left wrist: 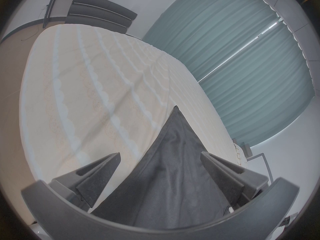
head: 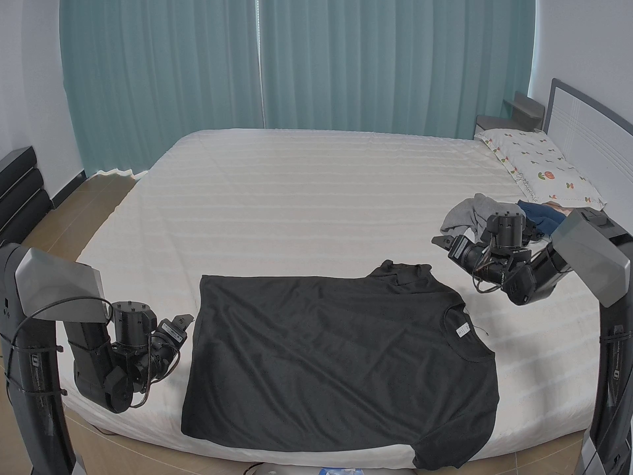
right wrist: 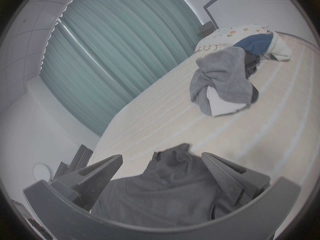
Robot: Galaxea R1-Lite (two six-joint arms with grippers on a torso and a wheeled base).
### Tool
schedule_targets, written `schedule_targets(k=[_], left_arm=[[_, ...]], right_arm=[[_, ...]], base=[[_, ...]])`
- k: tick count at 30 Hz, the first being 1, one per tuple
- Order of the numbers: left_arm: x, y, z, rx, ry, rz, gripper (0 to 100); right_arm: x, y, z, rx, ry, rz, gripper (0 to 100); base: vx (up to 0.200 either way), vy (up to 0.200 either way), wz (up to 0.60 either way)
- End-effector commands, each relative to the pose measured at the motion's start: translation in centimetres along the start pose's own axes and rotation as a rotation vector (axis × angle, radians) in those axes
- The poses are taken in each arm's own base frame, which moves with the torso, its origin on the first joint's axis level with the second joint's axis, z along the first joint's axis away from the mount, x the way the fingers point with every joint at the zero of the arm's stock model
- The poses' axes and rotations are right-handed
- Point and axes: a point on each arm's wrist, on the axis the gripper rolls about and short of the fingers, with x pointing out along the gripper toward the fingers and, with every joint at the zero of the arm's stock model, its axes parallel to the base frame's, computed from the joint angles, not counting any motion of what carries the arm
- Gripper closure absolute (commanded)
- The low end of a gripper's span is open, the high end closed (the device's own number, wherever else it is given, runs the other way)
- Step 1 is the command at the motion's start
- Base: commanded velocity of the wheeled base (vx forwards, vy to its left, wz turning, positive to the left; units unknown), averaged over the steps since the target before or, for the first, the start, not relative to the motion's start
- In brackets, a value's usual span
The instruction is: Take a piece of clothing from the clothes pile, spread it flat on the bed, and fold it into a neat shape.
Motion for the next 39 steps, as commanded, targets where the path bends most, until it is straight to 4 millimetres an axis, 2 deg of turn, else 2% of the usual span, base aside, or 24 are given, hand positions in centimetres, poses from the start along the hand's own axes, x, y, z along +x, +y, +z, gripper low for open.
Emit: schedule_targets(k=[1, 6, 12, 16, 19, 27, 39], left_arm=[[-1.0, 1.8, -1.8, 0.003, 0.027, -0.006, 0], [-1.1, 1.9, -2.1, 0.008, 0.026, -0.016, 0], [-1.2, 2.0, -2.1, 0.005, 0.028, -0.01, 0], [-1.2, 1.9, -2.2, 0.006, 0.029, -0.011, 0], [-1.2, 1.9, -2.2, 0.007, 0.028, -0.011, 0], [-1.2, 2.0, -2.2, 0.007, 0.027, -0.008, 0], [-1.1, 2.0, -2.4, 0.013, 0.03, -0.004, 0]], right_arm=[[8.4, -3.0, -1.0, -0.025, 0.033, -0.113, 0], [9.6, -3.1, -1.6, 0.099, 0.015, -0.113, 0], [9.9, -3.0, -2.4, 0.086, 0.024, -0.116, 0], [9.2, -2.2, -1.0, -0.007, -0.009, -0.125, 0], [9.2, -2.2, -0.8, -0.045, -0.013, -0.118, 0], [11.3, -4.0, -4.3, -0.049, 0.044, -0.11, 0], [12.6, -4.5, -4.2, 0.012, 0.01, -0.095, 0]], base=[[0.0, 0.0, 0.0], [0.0, 0.0, 0.0], [0.0, 0.0, 0.0], [0.0, 0.0, 0.0], [0.0, 0.0, 0.0], [0.0, 0.0, 0.0], [0.0, 0.0, 0.0]])
